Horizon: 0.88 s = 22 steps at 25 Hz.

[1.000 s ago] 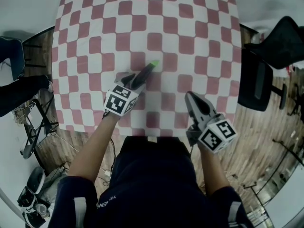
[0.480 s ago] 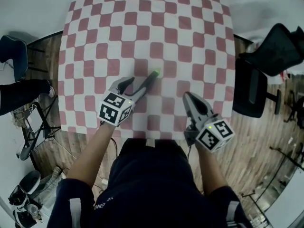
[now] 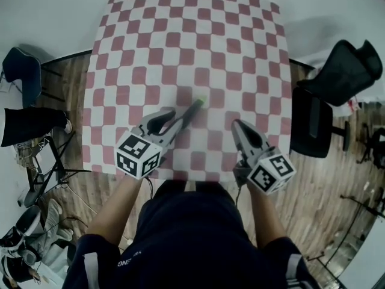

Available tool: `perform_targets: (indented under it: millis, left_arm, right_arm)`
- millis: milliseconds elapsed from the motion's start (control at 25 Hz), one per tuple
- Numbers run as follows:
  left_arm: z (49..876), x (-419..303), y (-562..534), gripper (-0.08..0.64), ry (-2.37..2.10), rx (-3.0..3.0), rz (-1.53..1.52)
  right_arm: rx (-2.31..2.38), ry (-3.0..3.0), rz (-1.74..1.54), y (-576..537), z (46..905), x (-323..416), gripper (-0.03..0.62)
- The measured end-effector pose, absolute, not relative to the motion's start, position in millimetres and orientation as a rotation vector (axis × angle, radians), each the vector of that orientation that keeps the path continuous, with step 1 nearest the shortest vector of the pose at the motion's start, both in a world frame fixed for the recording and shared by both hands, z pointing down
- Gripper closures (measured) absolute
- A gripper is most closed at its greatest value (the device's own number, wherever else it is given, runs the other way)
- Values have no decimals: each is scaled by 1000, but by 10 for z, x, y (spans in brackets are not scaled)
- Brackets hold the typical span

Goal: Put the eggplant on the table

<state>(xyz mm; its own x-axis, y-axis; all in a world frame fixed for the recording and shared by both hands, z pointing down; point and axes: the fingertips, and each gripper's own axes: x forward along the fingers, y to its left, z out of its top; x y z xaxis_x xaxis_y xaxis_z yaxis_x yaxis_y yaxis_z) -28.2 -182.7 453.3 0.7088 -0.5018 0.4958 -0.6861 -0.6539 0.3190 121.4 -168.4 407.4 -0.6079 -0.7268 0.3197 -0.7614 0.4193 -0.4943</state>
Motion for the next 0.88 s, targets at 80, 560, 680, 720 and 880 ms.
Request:
perform_targets:
  millis: [80, 560, 680, 720, 880]
  left_arm:
    - [4394, -317, -1804, 466, -918, 2447, 475]
    - [3940, -497, -1639, 525, -940, 2498, 328]
    - [3880, -520, -1628, 529, -937, 2509, 300]
    - [3853, -520, -1628, 531, -936, 2516, 287]
    - [3768, -515, -1632, 532, -928, 2534, 250]
  right_arm:
    - [1364, -2611, 926, -1668, 3997, 1179, 577]
    - [1371, -2664, 803, -1585, 3629, 1006, 577]
    - [1369, -2672, 782, -1572, 3574, 961, 577]
    - [1368, -2674, 775, -1567, 3556, 950, 577]
    - [1363, -2680, 747, -1556, 3497, 918, 577]
